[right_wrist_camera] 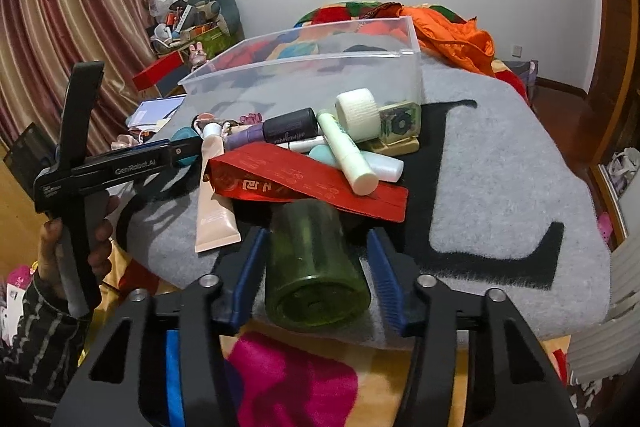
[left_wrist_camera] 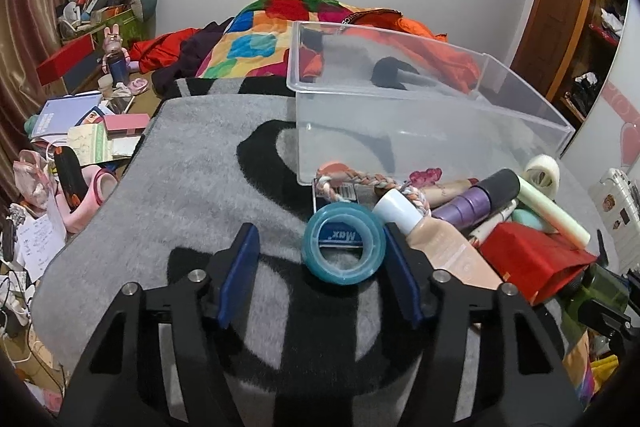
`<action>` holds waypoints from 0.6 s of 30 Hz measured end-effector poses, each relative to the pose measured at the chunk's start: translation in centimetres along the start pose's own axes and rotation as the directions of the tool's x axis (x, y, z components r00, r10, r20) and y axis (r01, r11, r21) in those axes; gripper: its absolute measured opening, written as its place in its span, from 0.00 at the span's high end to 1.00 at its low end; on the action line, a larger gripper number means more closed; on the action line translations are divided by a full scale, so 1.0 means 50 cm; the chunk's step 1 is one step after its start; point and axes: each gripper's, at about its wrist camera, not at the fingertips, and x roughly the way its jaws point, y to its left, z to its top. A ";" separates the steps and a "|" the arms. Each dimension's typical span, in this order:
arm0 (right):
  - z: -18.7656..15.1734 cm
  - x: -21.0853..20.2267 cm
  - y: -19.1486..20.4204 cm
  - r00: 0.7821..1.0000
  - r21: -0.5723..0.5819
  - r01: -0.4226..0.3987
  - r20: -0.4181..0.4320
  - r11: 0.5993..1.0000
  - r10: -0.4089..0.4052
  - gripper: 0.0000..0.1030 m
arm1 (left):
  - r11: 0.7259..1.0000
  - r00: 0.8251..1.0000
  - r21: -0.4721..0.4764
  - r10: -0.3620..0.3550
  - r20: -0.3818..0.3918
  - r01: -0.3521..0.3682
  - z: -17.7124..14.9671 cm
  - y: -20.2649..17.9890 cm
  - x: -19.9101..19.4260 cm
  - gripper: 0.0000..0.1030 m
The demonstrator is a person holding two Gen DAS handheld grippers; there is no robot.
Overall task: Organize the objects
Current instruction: 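Grasp the blue tape roll with the left gripper while the right grasps the green bottle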
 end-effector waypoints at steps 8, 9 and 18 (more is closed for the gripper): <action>-0.001 -0.021 -0.001 1.000 -0.003 -0.005 0.023 1.000 0.005 0.62 | 0.999 1.000 0.035 -0.014 0.016 0.014 -0.005 -0.017 -0.010 0.62; 0.000 -0.024 -0.003 1.000 -0.002 -0.005 0.025 1.000 0.005 0.63 | 0.999 1.000 0.032 -0.019 0.018 0.018 -0.006 -0.017 -0.014 0.62; -0.002 -0.076 -0.003 0.997 0.003 0.025 0.079 1.000 -0.025 0.63 | 0.998 0.996 0.006 -0.065 0.054 0.065 -0.013 -0.015 -0.071 0.62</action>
